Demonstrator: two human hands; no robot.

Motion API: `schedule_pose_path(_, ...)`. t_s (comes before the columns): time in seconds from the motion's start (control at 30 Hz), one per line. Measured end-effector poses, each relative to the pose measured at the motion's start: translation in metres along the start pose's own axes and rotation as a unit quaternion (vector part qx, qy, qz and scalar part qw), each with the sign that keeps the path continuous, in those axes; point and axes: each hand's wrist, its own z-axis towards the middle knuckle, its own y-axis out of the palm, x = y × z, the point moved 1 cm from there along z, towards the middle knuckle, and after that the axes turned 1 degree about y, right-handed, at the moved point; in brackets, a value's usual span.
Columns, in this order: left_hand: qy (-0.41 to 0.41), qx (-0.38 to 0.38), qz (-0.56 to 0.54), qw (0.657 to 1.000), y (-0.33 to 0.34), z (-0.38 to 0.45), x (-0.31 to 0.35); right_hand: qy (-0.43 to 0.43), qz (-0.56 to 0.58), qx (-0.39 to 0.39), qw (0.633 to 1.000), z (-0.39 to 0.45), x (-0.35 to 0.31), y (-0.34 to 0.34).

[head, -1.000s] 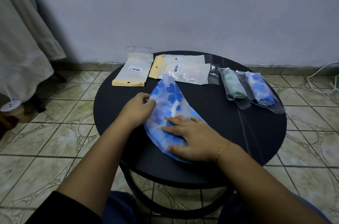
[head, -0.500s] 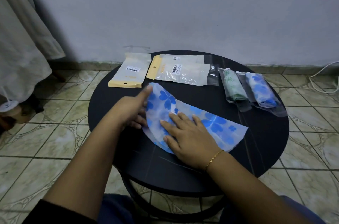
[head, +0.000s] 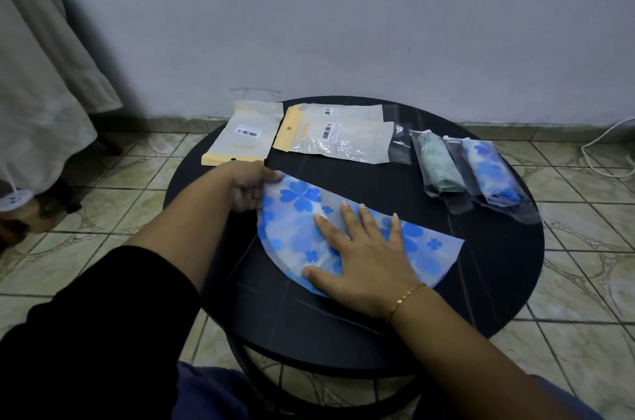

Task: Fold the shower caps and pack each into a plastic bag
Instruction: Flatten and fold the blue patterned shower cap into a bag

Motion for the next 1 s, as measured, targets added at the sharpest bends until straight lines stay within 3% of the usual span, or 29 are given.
schedule_pose_path(0.27, 0.072, 0.085, -0.014, 0.994, 0.009, 0.001, -0.006, 0.007, 0.002, -0.009, 1.0, -0.003, -0.003, -0.005)
schedule_pose_path(0.5, 0.175, 0.242, 0.167, 0.94, 0.013, -0.004, -0.008, 0.009, 0.006, -0.007, 1.0, -0.002, -0.004, -0.006)
schedule_pose_path(0.6, 0.225, 0.298, 0.263, 0.889, 0.018, -0.016, -0.008, 0.005, 0.026, 0.005, 1.0, -0.004, -0.005, -0.008)
schedule_pose_path(0.7, 0.359, 0.355, 0.379, 0.776, 0.033, -0.038, -0.015, 0.0, 0.057, 0.036, 0.998, -0.007, -0.006, -0.015)
schedule_pose_path(0.77, 0.452, 0.328, 0.41, 0.721, 0.051, -0.055, -0.023, 0.001, 0.076, 0.066, 0.995, -0.008, -0.002, -0.021)
schedule_pose_path(0.8, 0.469, 0.3, 0.429, 0.712, 0.06, -0.063, -0.028, 0.005, 0.077, 0.079, 0.994, -0.007, 0.001, -0.024)
schedule_pose_path(1.0, 0.308, 0.137, 0.565, 0.753, 0.08, -0.062, -0.055, 0.048, 0.01, 0.035, 0.998, -0.012, 0.022, -0.016)
